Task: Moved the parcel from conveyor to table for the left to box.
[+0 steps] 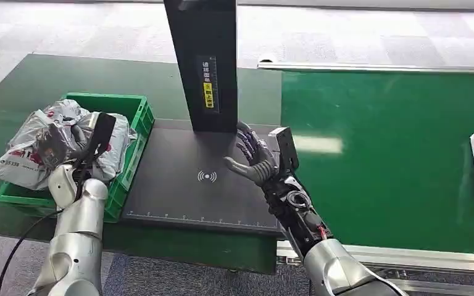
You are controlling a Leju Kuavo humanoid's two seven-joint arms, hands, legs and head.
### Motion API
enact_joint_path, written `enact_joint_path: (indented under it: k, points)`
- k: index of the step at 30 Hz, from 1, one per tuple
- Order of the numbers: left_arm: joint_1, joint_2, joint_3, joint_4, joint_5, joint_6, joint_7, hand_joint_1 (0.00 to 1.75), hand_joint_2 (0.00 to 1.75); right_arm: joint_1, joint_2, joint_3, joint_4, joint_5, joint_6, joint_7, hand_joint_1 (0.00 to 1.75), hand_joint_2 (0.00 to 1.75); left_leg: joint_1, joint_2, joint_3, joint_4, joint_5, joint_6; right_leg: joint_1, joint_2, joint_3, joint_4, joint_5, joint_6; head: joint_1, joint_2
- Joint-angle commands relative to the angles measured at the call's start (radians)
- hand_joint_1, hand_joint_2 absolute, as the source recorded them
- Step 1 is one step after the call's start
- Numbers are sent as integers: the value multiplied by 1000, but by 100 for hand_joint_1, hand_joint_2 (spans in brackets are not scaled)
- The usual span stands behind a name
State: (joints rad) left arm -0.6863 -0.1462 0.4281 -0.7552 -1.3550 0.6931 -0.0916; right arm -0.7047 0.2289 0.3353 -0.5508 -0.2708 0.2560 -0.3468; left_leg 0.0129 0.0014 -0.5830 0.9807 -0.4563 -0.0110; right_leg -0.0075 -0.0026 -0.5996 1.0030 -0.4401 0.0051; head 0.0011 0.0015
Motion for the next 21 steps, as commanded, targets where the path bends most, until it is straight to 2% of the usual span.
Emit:
enact_joint_path:
  k: [1,4,7,8,9,10,11,12,13,14,15,17,20,21]
  points:
    - [-138,35,-87,373,28,-253,117,0,175,-14,-35,41,48,-13,4,-2,0,175,0,-3,1,0,1,0,0,-3,2,0,0,0,-1,0]
    - [-134,28,-108,369,18,-237,164,0,175,-8,-35,43,45,-14,-5,-4,0,175,0,-4,2,-1,1,1,0,-4,4,-2,0,0,-1,0]
    - [-123,30,-141,352,20,-130,152,0,175,5,-36,51,22,-12,-24,-1,0,175,-1,-5,3,-2,1,1,-1,-5,5,-2,0,0,0,0]
    - [-119,29,-140,339,55,-72,113,0,175,11,-38,55,11,-13,-29,2,0,175,-1,-6,3,-2,1,1,-1,-5,5,-2,0,0,0,0]
    - [-118,31,-140,339,56,-72,112,0,175,12,-38,55,11,-13,-29,2,0,175,-1,-5,2,-1,1,1,-1,-5,4,-2,0,0,0,0]
    - [-115,23,-126,318,112,-43,44,0,175,15,-38,56,5,-14,-32,3,0,175,-1,-6,2,-1,1,1,-1,-5,4,-1,0,0,0,0]
    - [-42,-28,-9,58,250,5,-206,0,175,29,-42,61,-17,-17,-37,-4,0,175,-1,-6,2,-1,1,2,0,-5,5,-2,0,0,0,0]
    - [-42,-28,-9,58,250,5,-206,0,175,29,-42,61,-17,-17,-37,-4,0,175,-1,-5,1,0,1,1,-1,-5,3,-1,0,0,0,0]
    - [-13,-78,76,-68,296,5,-325,0,175,37,-43,67,-34,-18,-43,-6,0,175,0,-5,2,-1,0,2,0,-4,4,-2,0,0,0,0]
    - [-8,-96,118,-115,312,5,-384,0,175,38,-43,69,-40,-19,-44,-5,0,175,0,-4,1,0,0,1,0,-4,3,-1,0,0,0,0]
    - [-8,-96,118,-115,312,5,-384,0,175,38,-43,69,-40,-19,-44,-5,0,175,0,-5,-1,0,1,1,0,-5,2,-1,0,0,0,0]
    - [-7,-167,255,-267,334,5,-576,0,175,30,-39,76,-45,-23,-52,2,0,175,0,-3,1,1,-1,2,0,-3,3,-1,-1,0,0,0]
    - [67,-196,148,-526,489,5,-607,0,175,7,-31,85,-29,-34,-60,6,0,175,0,0,-1,1,0,1,0,0,0,0,0,0,0,0]
    - [67,-196,148,-526,489,5,-607,0,175,7,-31,85,-29,-34,-60,6,0,175,0,1,-1,2,-2,1,0,1,0,1,-1,0,0,0]
